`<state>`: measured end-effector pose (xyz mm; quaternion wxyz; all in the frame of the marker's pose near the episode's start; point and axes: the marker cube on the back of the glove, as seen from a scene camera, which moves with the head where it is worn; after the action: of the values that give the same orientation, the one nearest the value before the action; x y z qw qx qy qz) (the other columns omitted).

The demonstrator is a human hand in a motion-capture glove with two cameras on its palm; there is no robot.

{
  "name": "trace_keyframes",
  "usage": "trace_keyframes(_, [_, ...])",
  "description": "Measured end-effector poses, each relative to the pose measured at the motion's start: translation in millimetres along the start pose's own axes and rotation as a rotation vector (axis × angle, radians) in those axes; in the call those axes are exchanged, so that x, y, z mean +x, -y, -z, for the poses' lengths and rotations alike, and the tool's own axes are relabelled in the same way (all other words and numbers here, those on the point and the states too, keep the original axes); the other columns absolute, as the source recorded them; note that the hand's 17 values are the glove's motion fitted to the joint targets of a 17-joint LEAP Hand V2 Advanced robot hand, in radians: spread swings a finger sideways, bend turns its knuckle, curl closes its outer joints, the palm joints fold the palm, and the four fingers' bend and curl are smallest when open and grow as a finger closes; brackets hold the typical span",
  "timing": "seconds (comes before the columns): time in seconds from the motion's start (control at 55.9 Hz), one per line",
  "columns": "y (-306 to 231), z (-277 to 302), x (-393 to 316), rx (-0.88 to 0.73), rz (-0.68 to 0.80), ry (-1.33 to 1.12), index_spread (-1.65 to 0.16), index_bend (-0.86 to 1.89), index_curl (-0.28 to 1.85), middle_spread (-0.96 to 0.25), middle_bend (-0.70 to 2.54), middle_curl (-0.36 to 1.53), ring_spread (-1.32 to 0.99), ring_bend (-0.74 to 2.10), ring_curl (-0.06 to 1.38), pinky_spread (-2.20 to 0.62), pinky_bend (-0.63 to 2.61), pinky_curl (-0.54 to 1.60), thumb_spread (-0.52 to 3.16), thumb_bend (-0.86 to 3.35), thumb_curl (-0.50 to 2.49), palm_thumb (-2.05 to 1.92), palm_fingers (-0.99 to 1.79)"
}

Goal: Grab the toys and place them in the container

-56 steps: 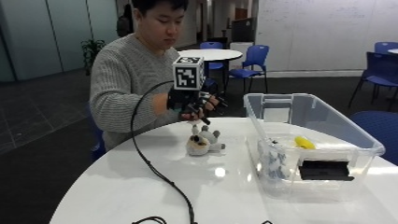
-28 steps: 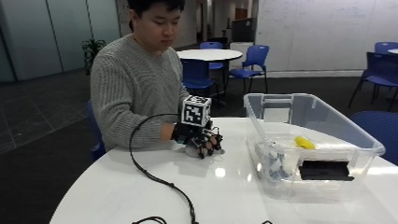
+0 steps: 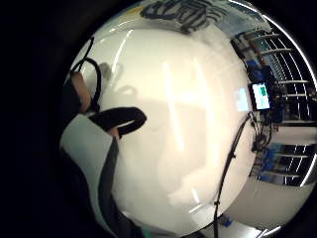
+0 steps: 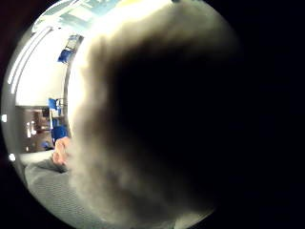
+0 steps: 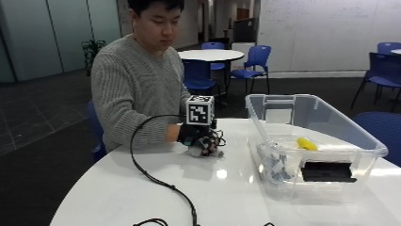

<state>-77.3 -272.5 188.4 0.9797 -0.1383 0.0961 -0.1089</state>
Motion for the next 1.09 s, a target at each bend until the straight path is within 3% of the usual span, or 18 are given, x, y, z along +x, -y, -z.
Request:
trace_keyframes(0.089, [16.8,42.4,13.2,0.062,-0.002,-0.066,-0.39,0.23,0.34,-0.35,0.64,0.65,-0.48,0.99,0.58,-0.42,1.07,0.36,1.01,0.11,0.69,0.62,1.00])
trace_keyframes(0.268, [65.6,209.4,61.1,0.256,-0.101,0.004,-0.36,0.39,0.46,-0.33,0.73,0.72,-0.48,1.00,0.61,-0.42,0.96,0.37,0.83,0.07,0.79,0.62,1.14])
trace_keyframes(0.411, [87.8,279.1,55.4,0.326,0.040,0.074,-0.33,0.48,0.54,-0.31,0.79,0.77,-0.48,1.03,0.63,-0.43,0.93,0.38,0.70,0.04,0.87,0.60,1.14])
trace_keyframes(0.608, [141.3,272.2,42.6,0.302,-0.008,0.089,-0.30,0.51,0.62,-0.28,0.83,0.80,-0.48,1.05,0.64,-0.43,0.94,0.41,0.59,0.03,0.95,0.60,1.11])
trace_keyframes(0.698, [183.5,250.5,37.3,0.297,0.057,-0.129,-0.29,0.50,0.65,-0.27,0.84,0.81,-0.48,1.06,0.65,-0.43,0.94,0.42,0.55,0.02,0.99,0.60,1.10])
trace_keyframes(0.805, [241.7,231.0,-16.5,0.267,-0.007,-0.068,-0.28,0.48,0.68,-0.26,0.84,0.82,-0.48,1.06,0.65,-0.43,0.95,0.43,0.52,0.01,1.03,0.60,1.08])
trace_keyframes(0.859, [259.5,222.5,-37.9,0.256,0.053,-0.031,-0.28,0.47,0.70,-0.26,0.84,0.82,-0.48,1.06,0.66,-0.43,0.95,0.43,0.51,0.01,1.05,0.60,1.07])
trace_keyframes(0.984, [282.0,206.8,-62.2,0.230,0.106,0.055,-0.29,0.43,0.74,-0.26,0.82,0.82,-0.48,1.05,0.66,-0.43,0.96,0.44,0.49,0.00,1.09,0.60,1.04])
trace_keyframes(1.091, [290.2,196.2,-58.9,0.201,0.031,0.034,-0.29,0.38,0.77,-0.26,0.81,0.83,-0.49,1.04,0.66,-0.43,0.97,0.45,0.49,0.00,1.12,0.60,1.02])
